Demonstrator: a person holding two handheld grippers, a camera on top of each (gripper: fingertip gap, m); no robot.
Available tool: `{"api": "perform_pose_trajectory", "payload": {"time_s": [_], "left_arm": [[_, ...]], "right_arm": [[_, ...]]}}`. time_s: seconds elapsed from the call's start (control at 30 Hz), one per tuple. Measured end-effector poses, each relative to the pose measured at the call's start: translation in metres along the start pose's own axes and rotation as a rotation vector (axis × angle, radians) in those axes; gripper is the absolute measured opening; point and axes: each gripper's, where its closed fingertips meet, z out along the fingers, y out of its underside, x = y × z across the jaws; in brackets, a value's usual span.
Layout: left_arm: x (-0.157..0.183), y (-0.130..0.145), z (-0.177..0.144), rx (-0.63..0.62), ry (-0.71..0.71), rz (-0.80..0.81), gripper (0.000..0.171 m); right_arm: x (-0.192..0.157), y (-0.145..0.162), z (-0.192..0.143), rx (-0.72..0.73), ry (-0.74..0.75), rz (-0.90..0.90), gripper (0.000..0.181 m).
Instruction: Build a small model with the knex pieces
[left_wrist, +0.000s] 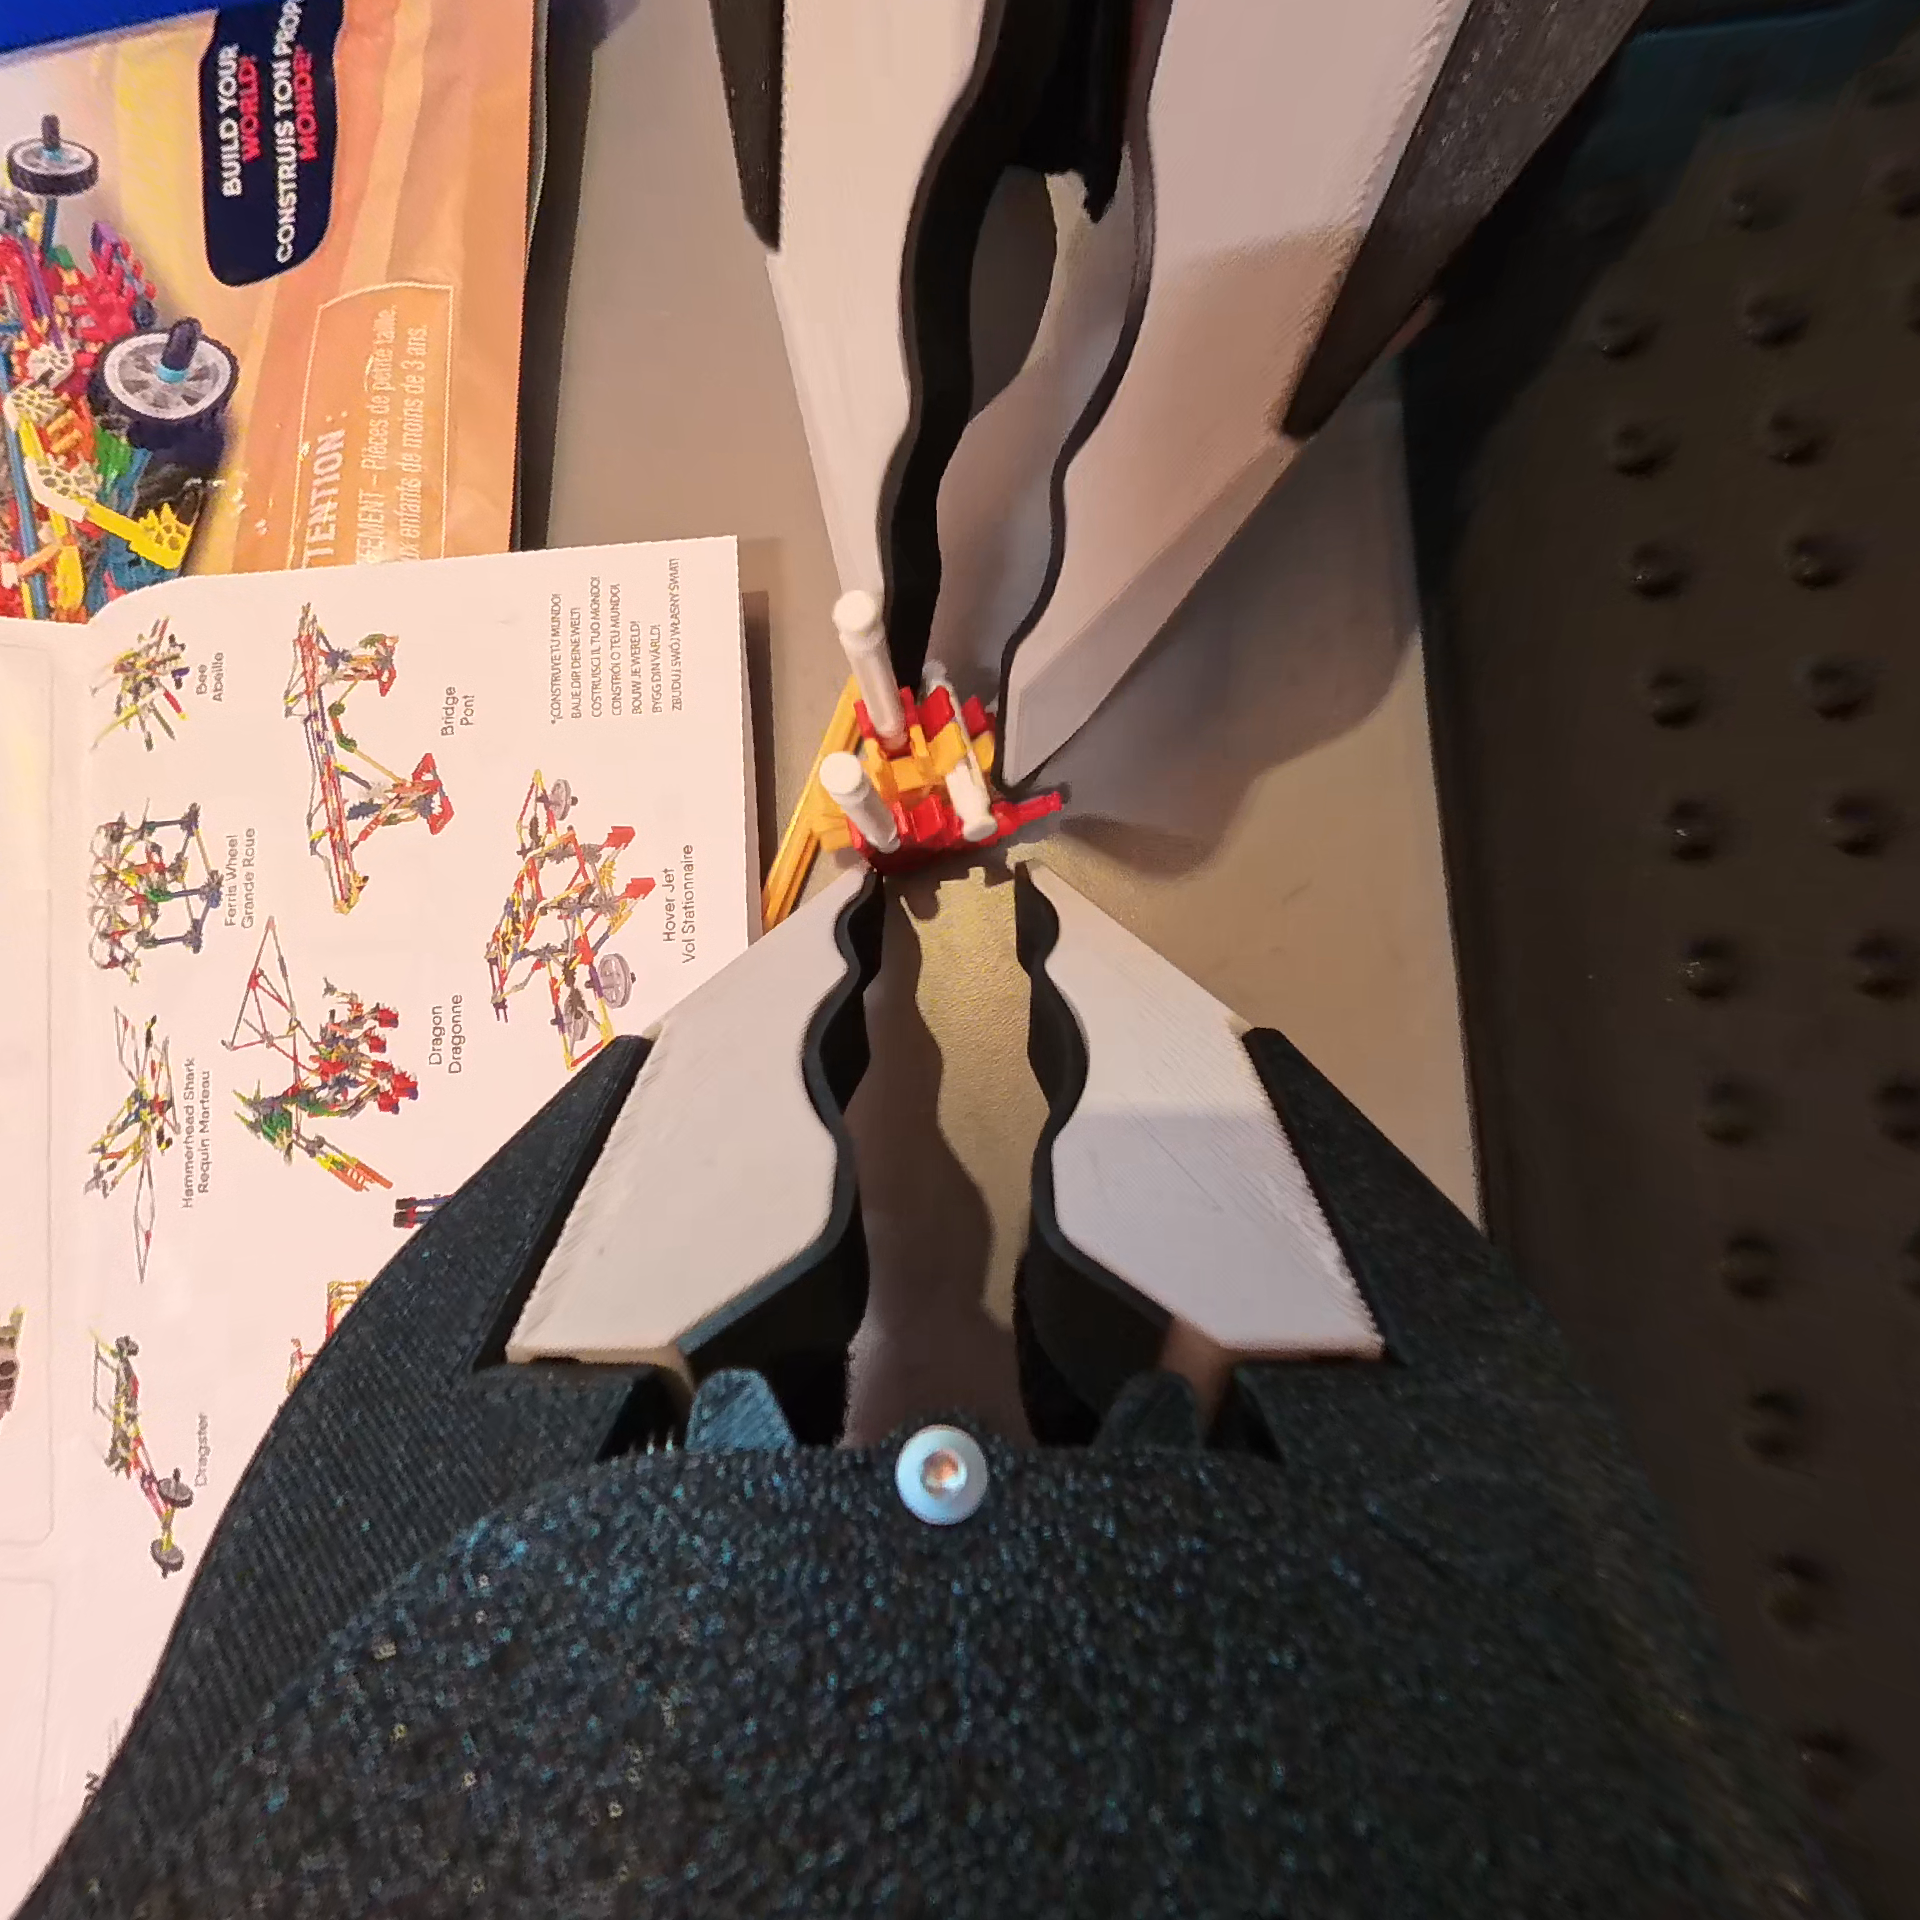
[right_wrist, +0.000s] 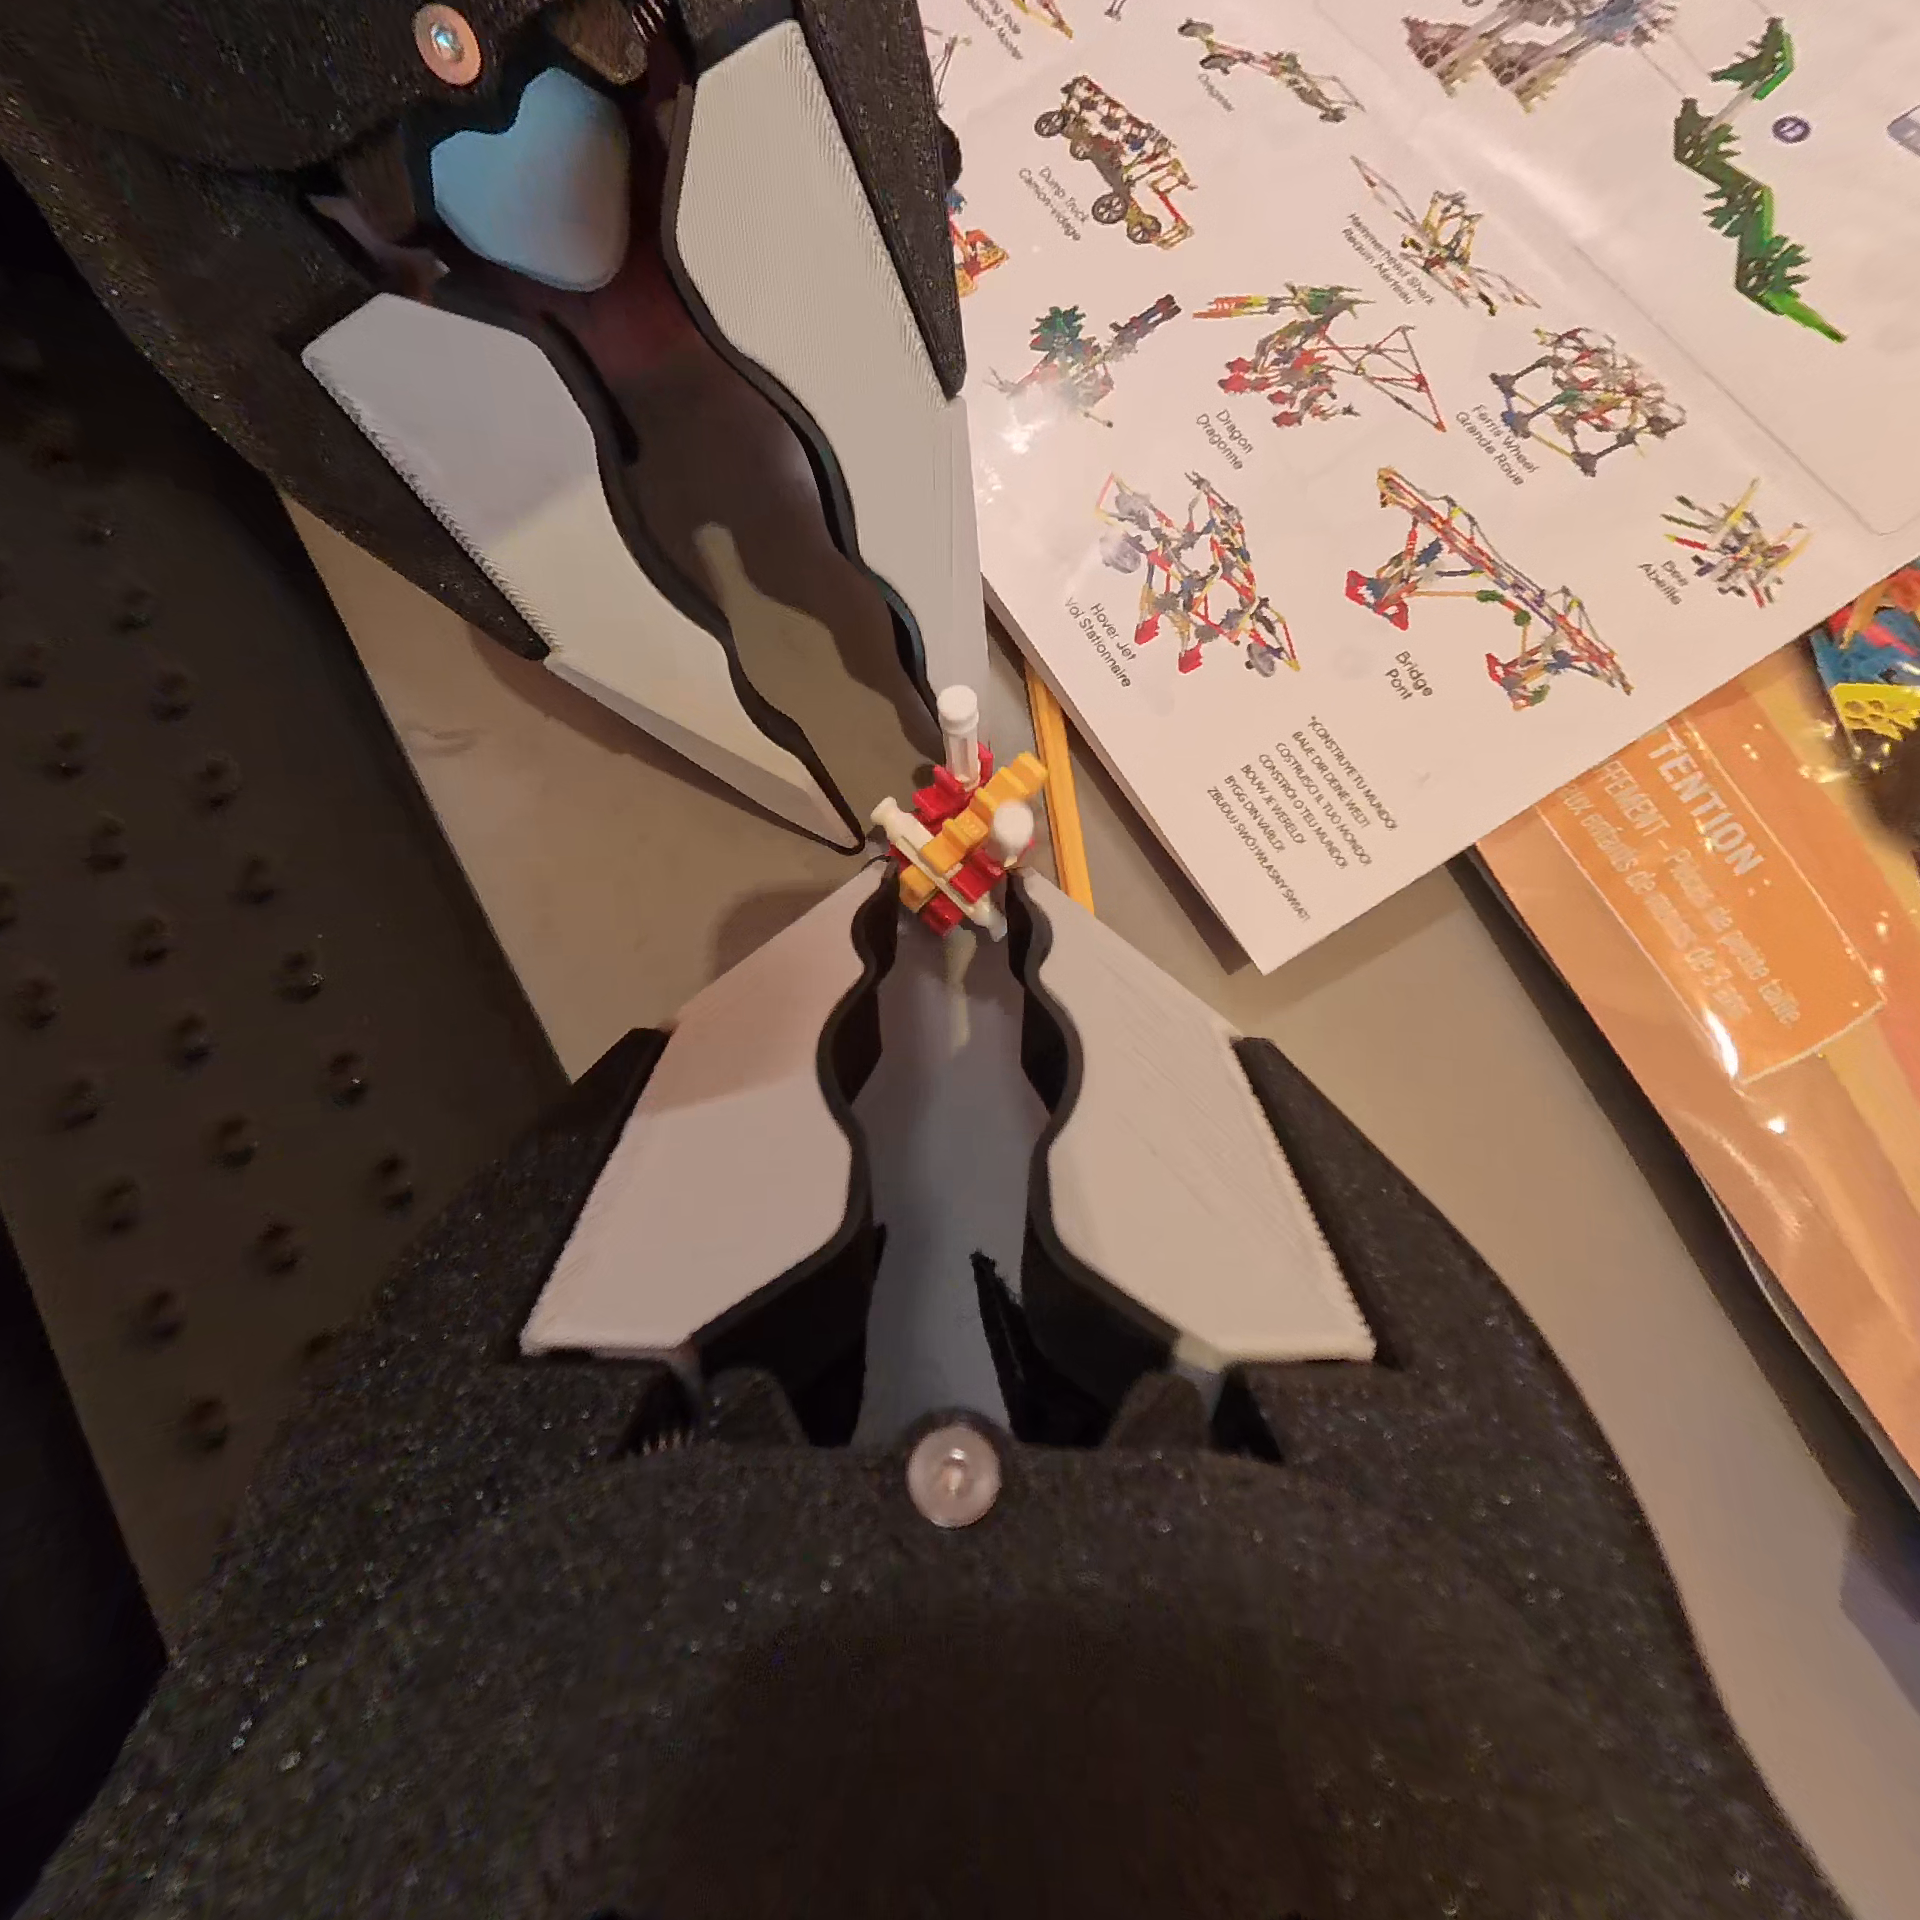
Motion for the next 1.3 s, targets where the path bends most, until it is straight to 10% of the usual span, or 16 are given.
{"api": "perform_pose_trajectory", "payload": {"time_s": [1.3], "left_arm": [[-0.0021,-0.0051,0.0048,0.013,-0.036,-0.054,0.021]], "right_arm": [[-0.0001,-0.0044,-0.0045,0.005,0.066,-0.002,0.023]]}}
